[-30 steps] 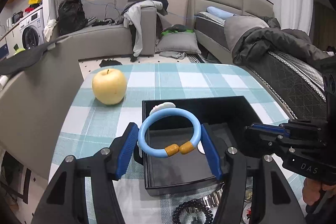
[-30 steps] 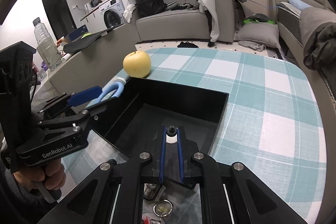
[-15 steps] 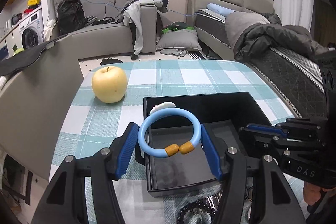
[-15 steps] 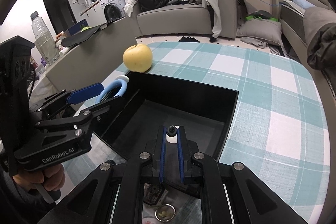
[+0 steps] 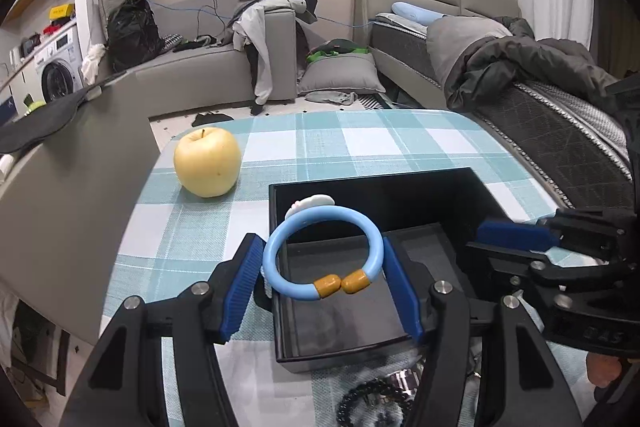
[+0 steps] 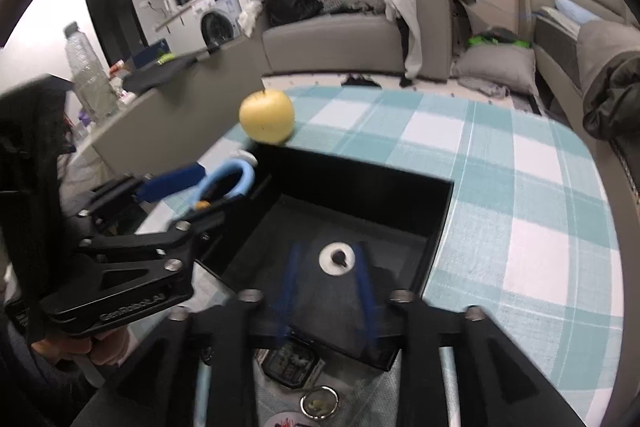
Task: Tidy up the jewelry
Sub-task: 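Lower the blue bangle into the black box and open the left gripper, then move the right gripper toward the metal ring beside the watch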
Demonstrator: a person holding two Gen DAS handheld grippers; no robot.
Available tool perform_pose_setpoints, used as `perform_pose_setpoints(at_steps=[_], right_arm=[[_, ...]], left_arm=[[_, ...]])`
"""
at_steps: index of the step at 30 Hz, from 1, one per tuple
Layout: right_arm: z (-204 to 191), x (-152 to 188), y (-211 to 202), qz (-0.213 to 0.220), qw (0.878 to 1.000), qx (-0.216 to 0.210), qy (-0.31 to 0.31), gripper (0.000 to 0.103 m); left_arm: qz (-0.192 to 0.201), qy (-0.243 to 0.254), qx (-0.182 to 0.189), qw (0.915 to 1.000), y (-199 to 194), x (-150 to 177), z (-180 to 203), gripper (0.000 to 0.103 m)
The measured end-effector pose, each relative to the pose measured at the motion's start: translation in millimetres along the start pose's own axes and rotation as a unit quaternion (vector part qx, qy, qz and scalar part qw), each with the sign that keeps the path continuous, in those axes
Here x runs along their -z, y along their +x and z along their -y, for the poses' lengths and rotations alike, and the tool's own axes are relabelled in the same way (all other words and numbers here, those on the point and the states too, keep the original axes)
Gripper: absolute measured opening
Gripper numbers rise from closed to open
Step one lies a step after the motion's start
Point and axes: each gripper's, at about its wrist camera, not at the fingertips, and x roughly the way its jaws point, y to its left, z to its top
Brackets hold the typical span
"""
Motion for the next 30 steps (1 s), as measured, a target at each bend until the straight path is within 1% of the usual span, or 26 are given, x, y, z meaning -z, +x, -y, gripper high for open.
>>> perform_pose_setpoints(at_steps=[2,4,5,6,7,8,9,10,11,14,17,20,22,24,26,30], right_arm=[[-1,-1,-12,0.021,1.0,-0.001,-0.006,0.046],[-2,-2,-22,0.035,0.999,0.003,-0.013,0.066],[-1,-2,-29,0.046,0.999,0.006,-0.015,0.07],[1,-2,-31,0.052,0.999,0.009,-0.016,0.077],[2,-1,-36,0.058,0.998,0.014,-0.017,0.084],[4,0,-38,0.059,0.998,0.019,-0.017,0.088],[7,0,-41,0.062,0.998,0.025,-0.016,0.096],[10,2,-44,0.066,0.997,0.032,-0.013,0.101],[12,3,-46,0.069,0.997,0.038,-0.012,0.103],[18,9,-54,0.069,0.996,0.054,-0.01,0.103],[19,18,-58,0.058,0.997,0.051,-0.014,0.103],[15,33,-54,0.025,0.998,0.041,-0.027,0.103],[11,42,-47,-0.003,0.998,0.039,-0.038,0.103],[9,52,-34,-0.039,0.997,0.042,-0.047,0.103],[8,63,-25,-0.066,0.996,0.039,-0.048,0.103],[9,72,-18,-0.098,0.993,0.042,-0.042,0.103]], left_arm=[[-0.002,-0.002,0.006,1.0,-2,-1,0,0.056],[-0.001,0.001,0.012,0.9999,-5,-2,2,0.061],[0.003,0.002,0.015,0.9999,-8,-2,3,0.073],[0.007,0.002,0.019,0.9998,-11,-2,4,0.086],[0.013,0.001,0.02,0.9997,-15,-2,5,0.09],[0.019,-0.002,0.022,0.9996,-19,-2,5,0.094],[0.023,-0.004,0.027,0.9994,-23,-2,5,0.099],[0.025,-0.007,0.033,0.9991,-27,-1,5,0.101],[0.026,-0.01,0.035,0.999,-30,-1,4,0.102],[0.026,-0.022,0.032,0.9989,-39,4,2,0.102],[0.012,-0.038,0.026,0.9988,-46,15,-2,0.102],[-0.004,-0.045,0.026,0.9986,-48,26,-3,0.102],[-0.008,-0.038,0.019,0.9991,-48,33,-2,0.102],[-0.016,-0.028,0.005,0.9995,-45,39,1,0.102],[-0.027,-0.027,0.008,0.9992,-40,42,1,0.102],[-0.042,-0.029,0.01,0.9986,-35,44,2,0.102]])
